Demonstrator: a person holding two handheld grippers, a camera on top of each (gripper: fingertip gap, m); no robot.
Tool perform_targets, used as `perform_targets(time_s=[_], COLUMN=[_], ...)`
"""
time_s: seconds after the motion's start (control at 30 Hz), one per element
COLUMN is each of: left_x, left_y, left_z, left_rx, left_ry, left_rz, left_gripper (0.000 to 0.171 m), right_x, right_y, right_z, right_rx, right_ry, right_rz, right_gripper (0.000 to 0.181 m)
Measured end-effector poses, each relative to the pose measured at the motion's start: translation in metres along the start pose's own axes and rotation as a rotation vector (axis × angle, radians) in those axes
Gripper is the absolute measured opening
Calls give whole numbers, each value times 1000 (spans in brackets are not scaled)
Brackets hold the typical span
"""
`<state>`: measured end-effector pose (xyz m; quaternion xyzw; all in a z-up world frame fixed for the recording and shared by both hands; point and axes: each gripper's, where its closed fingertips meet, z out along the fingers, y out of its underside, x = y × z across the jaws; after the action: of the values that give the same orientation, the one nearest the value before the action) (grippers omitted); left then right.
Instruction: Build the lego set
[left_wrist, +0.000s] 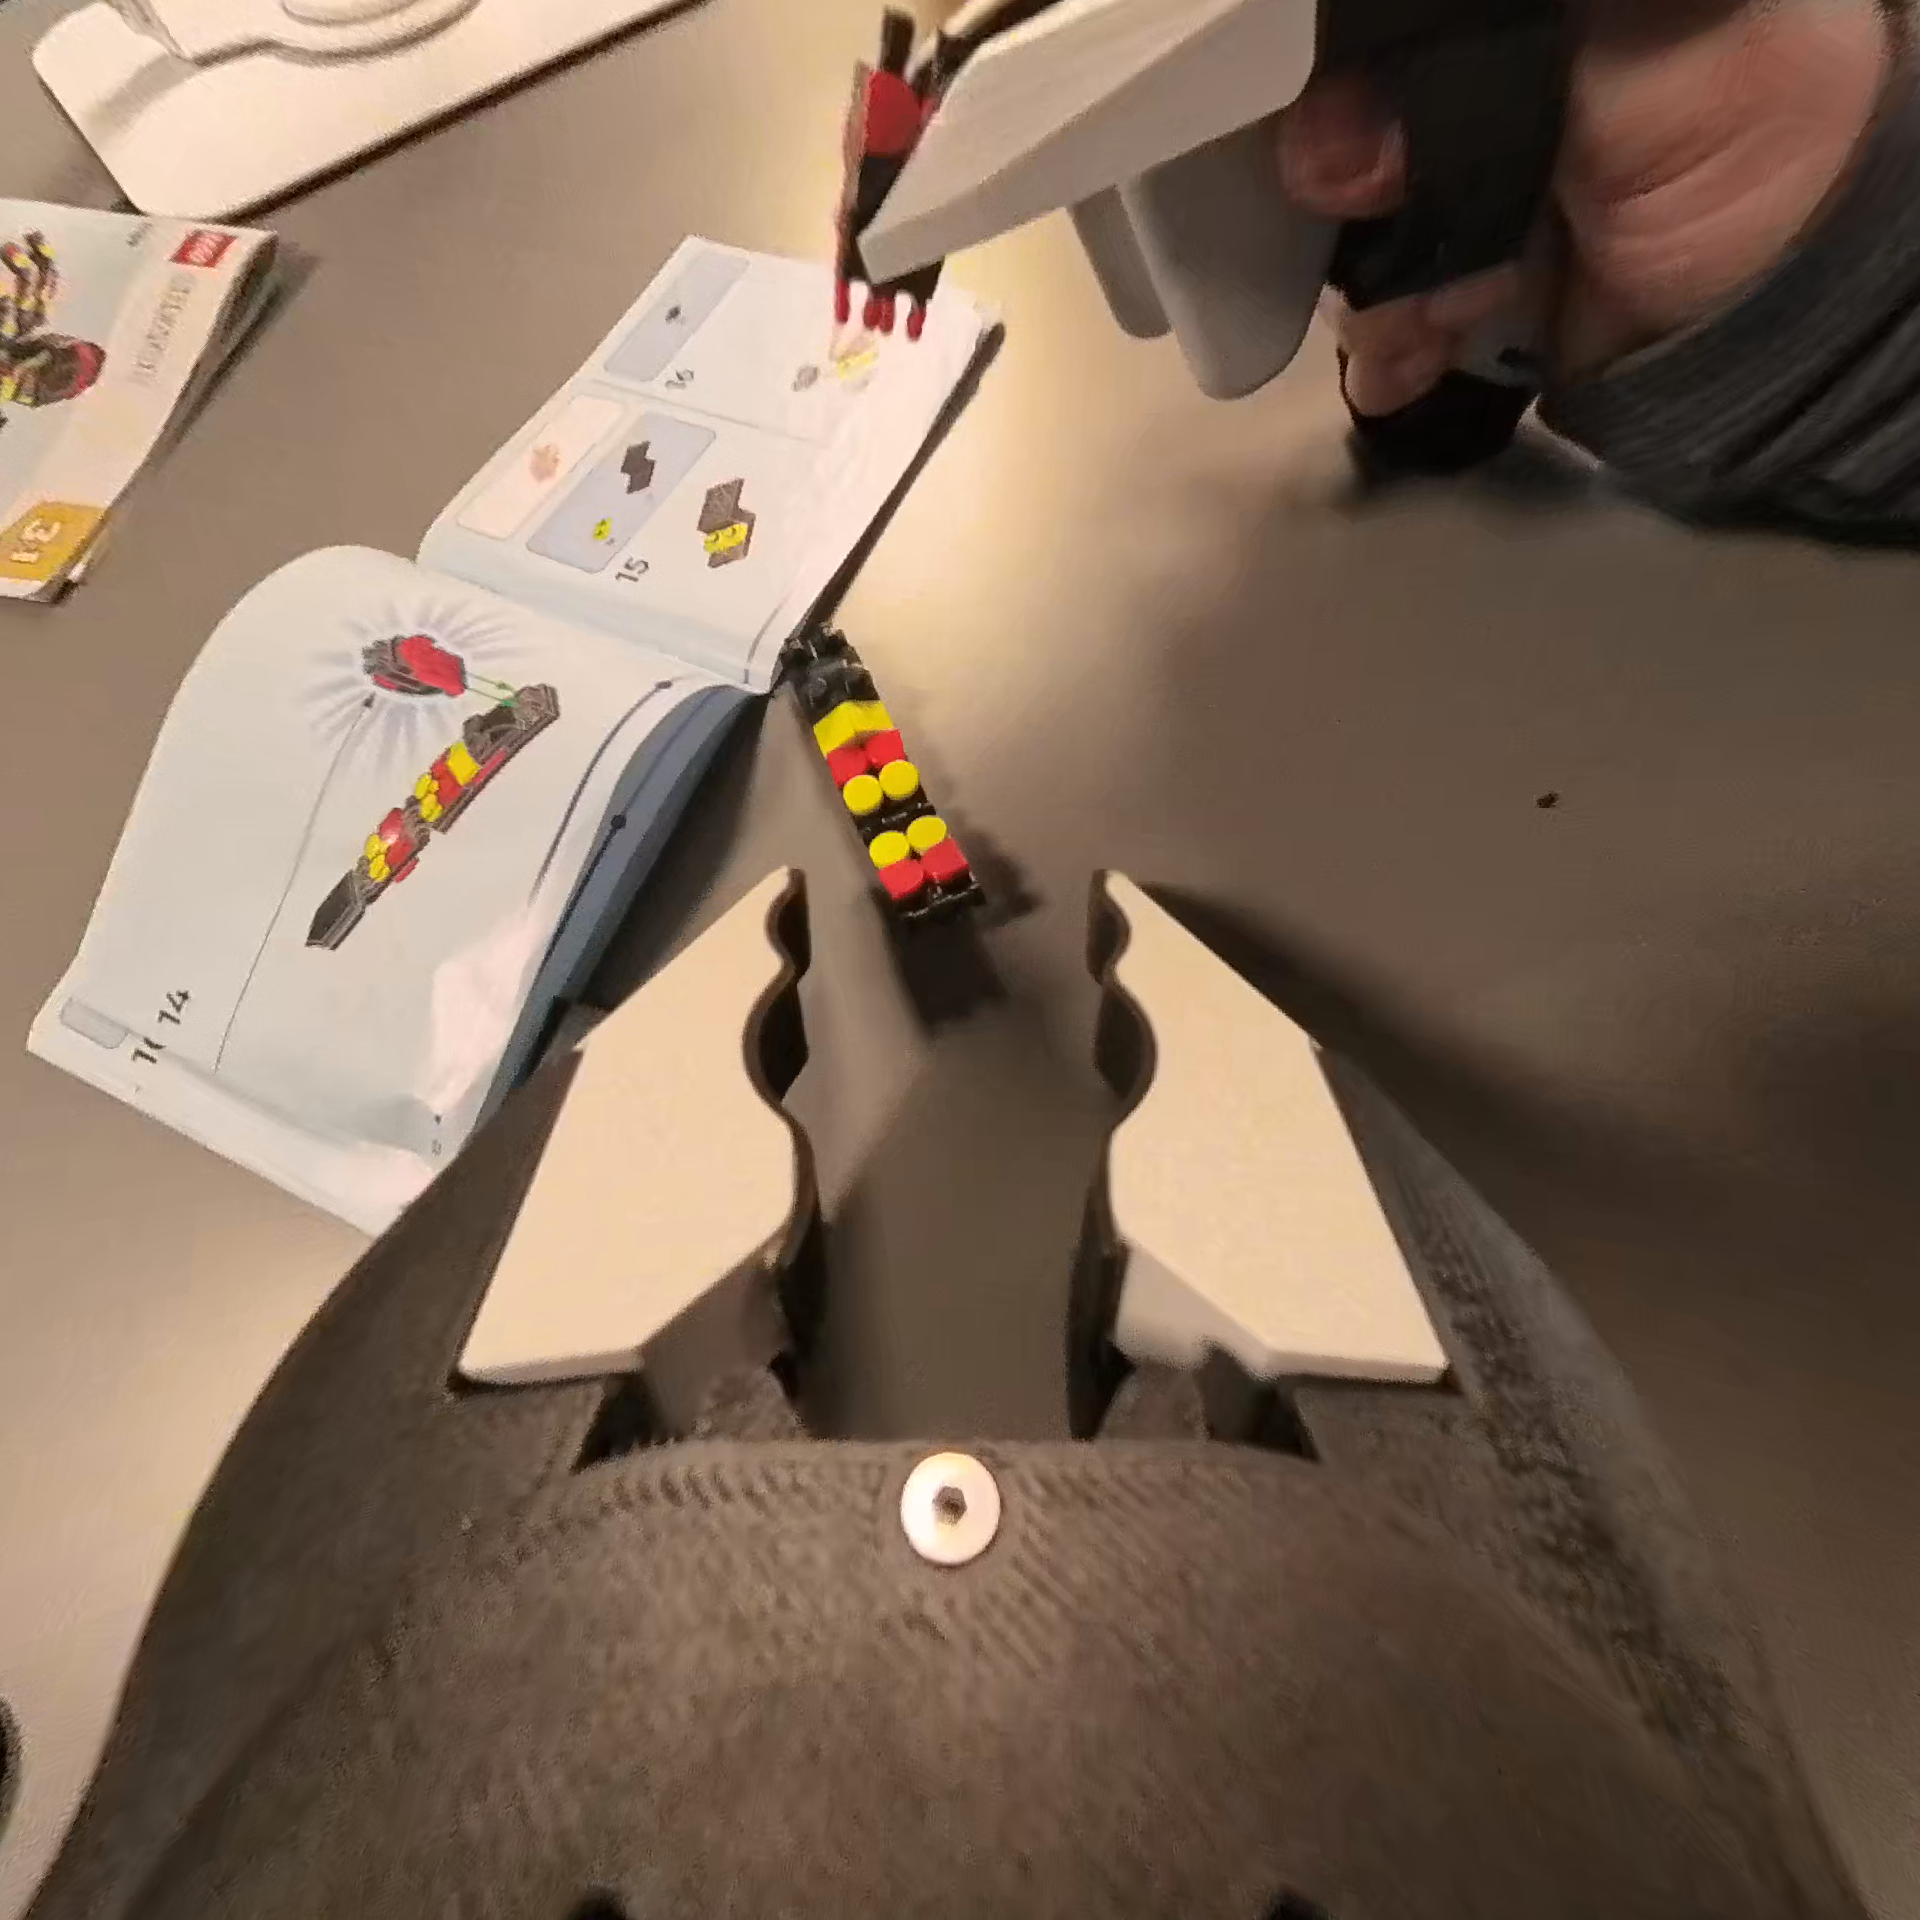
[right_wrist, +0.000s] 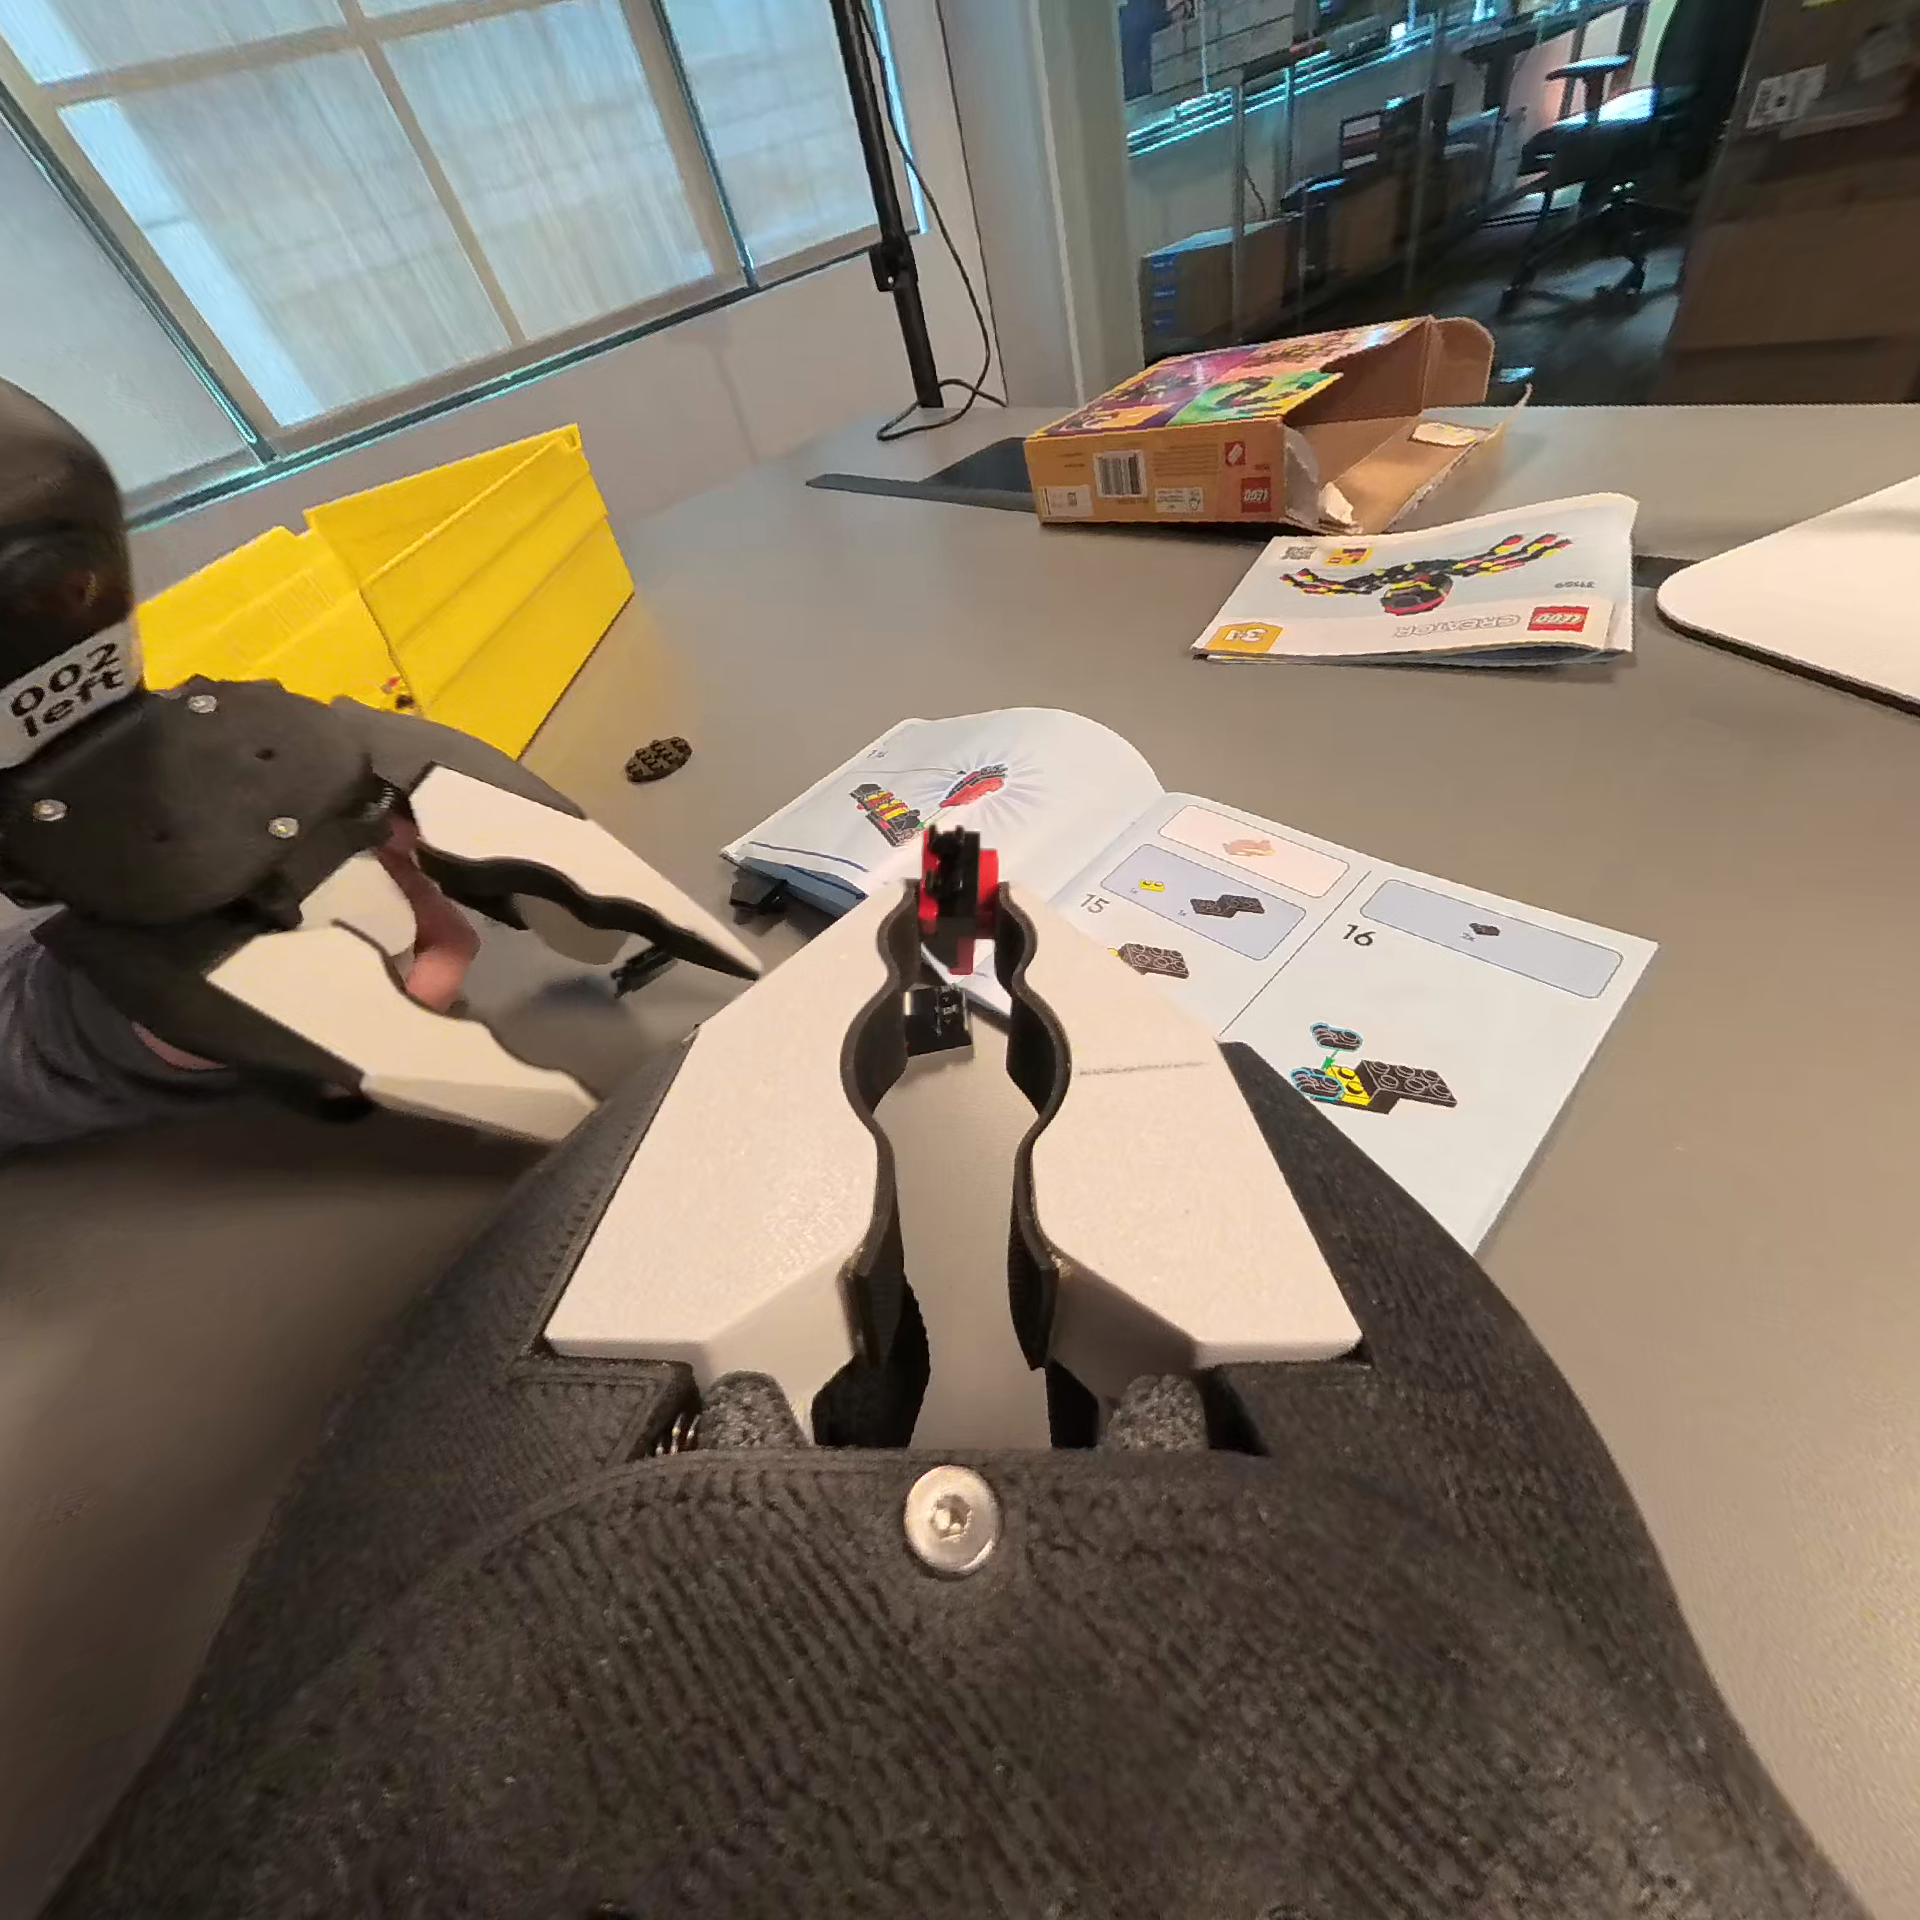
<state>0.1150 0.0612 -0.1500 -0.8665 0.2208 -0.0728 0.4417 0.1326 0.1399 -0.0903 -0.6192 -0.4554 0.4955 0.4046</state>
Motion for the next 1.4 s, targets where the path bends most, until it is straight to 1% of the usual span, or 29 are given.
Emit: perform_targets(time_s=[0.07,0.17,0.27,0.57,0.63,0.67,0.73,0.9,1.4], left_x=[-2,-12,-10,-8,-9,-10,-10,-2,8], left_y=[-2,5,3,1,3,5,9,9,13], left_z=[1,3,4,6,5,4,1,-4,-7], left_rx=[8,-35,-23,-20,-28,-33,-42,-27,-38], left_ry=[-4,-26,7,21,9,-2,-2,66,133], left_rz=[-1,-6,-27,-36,-11,6,23,28,58], left_gripper=[48,46,40,31,26,20,16,16,16], right_x=[0,-1,-3,-4,-4,-4,-4,-3,-5], right_y=[0,1,1,1,2,2,2,2,4], right_z=[0,0,1,1,1,1,1,1,3], right_rx=[-1,-6,-11,-14,-16,-16,-16,-18,-39], right_ry=[0,0,-2,-2,-3,-4,-6,-7,-1], right_rz=[-1,-13,-24,-39,-41,-40,-32,-23,-57], right_gripper=[11,11,11,11,11,11,11,11,11])
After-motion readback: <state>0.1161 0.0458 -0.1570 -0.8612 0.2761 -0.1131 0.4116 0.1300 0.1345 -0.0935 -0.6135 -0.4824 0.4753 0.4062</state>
